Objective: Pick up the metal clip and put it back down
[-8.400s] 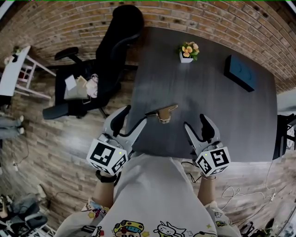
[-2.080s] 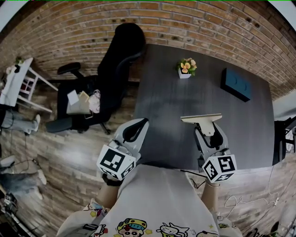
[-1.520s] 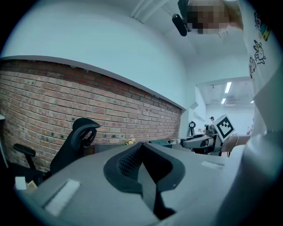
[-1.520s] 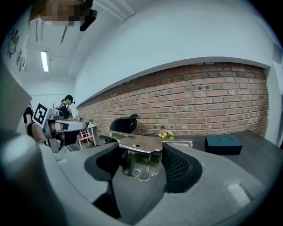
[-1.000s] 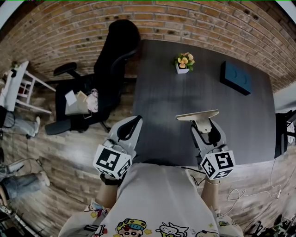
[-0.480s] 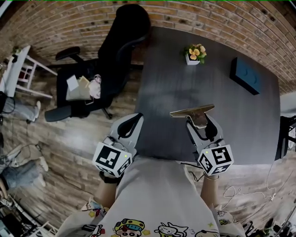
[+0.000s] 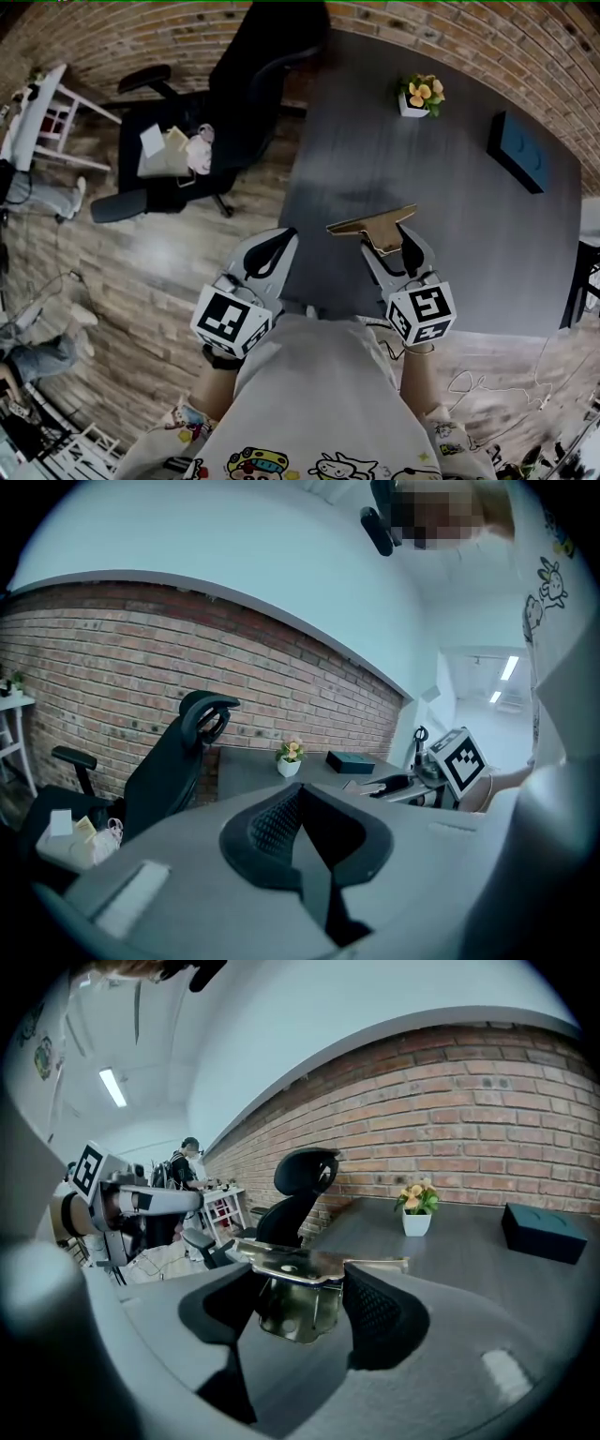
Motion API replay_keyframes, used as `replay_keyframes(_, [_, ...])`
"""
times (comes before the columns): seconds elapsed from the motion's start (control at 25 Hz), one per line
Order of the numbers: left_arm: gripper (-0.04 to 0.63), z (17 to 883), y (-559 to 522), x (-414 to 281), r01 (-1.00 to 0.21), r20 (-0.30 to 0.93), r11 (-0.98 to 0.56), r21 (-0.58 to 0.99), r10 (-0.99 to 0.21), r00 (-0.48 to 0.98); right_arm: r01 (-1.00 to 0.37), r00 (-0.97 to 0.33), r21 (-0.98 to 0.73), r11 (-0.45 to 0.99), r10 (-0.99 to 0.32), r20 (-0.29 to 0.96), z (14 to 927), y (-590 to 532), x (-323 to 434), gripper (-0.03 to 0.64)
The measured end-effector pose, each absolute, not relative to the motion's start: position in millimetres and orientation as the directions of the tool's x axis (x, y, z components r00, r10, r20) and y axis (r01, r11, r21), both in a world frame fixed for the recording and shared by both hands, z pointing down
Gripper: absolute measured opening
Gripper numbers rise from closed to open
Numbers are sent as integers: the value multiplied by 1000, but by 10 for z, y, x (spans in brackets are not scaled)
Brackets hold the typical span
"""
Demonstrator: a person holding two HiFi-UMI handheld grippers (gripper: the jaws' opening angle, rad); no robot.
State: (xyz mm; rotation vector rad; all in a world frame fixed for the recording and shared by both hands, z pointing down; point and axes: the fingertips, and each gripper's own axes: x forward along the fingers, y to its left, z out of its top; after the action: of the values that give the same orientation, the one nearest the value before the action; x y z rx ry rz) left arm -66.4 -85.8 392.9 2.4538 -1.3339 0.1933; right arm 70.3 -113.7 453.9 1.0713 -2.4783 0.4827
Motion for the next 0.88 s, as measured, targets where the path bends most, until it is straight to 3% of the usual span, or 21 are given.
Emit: replay_keyframes(0.88, [2, 4308, -769, -588, -837, 374, -485, 253, -749, 547, -693, -618, -147, 706, -477, 625, 5617, -1101, 487, 281])
